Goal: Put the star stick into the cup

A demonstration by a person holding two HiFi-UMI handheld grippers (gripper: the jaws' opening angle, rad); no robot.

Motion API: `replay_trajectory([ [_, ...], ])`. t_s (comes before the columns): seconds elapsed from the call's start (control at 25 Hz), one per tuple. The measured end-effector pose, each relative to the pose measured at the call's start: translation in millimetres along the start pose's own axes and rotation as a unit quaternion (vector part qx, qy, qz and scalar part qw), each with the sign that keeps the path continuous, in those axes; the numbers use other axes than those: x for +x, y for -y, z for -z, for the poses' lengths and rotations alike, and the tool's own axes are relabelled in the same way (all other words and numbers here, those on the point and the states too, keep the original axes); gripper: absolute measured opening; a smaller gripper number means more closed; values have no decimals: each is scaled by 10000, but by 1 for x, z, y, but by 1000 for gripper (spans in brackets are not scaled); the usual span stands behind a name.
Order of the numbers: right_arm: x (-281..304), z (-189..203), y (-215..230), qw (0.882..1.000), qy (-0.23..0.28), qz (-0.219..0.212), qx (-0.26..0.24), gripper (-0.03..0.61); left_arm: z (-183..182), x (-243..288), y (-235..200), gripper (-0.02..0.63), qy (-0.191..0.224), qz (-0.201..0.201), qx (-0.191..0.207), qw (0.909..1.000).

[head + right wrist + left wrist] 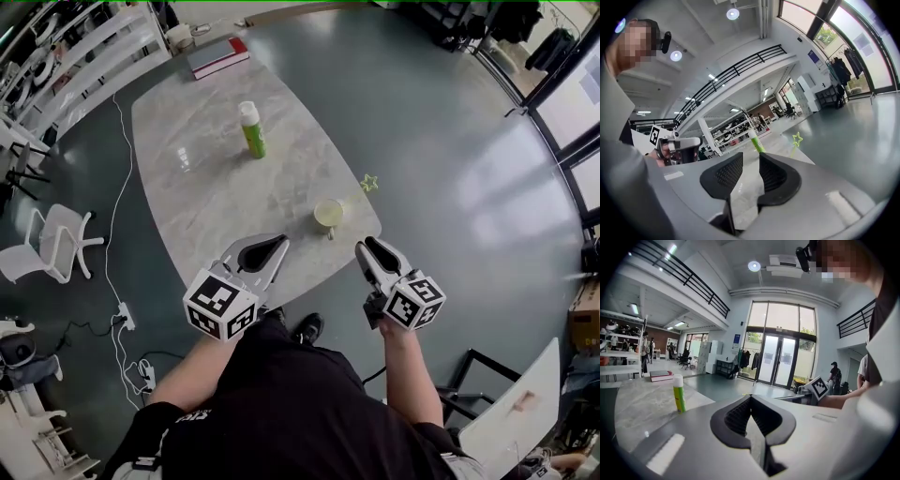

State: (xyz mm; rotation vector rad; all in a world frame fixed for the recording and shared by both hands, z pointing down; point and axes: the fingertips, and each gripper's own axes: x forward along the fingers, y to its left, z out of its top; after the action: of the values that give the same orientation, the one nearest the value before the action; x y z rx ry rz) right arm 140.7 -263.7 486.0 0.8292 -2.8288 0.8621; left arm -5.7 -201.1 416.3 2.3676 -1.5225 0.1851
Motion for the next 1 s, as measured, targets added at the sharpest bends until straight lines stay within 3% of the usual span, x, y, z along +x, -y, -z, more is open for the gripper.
replay_trajectory([
  [0.32,-10,-26,-55,9989,345,-126,-281,87,-3,-35,-13,3,55,-31,-141,9999],
  [0.48,0,-41,-103,9971,471,-461,-387,15,-12,-49,-16,3,138,38,-41,9999],
  [1.0,-5,-93,-179,9783,929,-1101,-1490,12,-50,-96,-48,3,584,-338,277,9973],
])
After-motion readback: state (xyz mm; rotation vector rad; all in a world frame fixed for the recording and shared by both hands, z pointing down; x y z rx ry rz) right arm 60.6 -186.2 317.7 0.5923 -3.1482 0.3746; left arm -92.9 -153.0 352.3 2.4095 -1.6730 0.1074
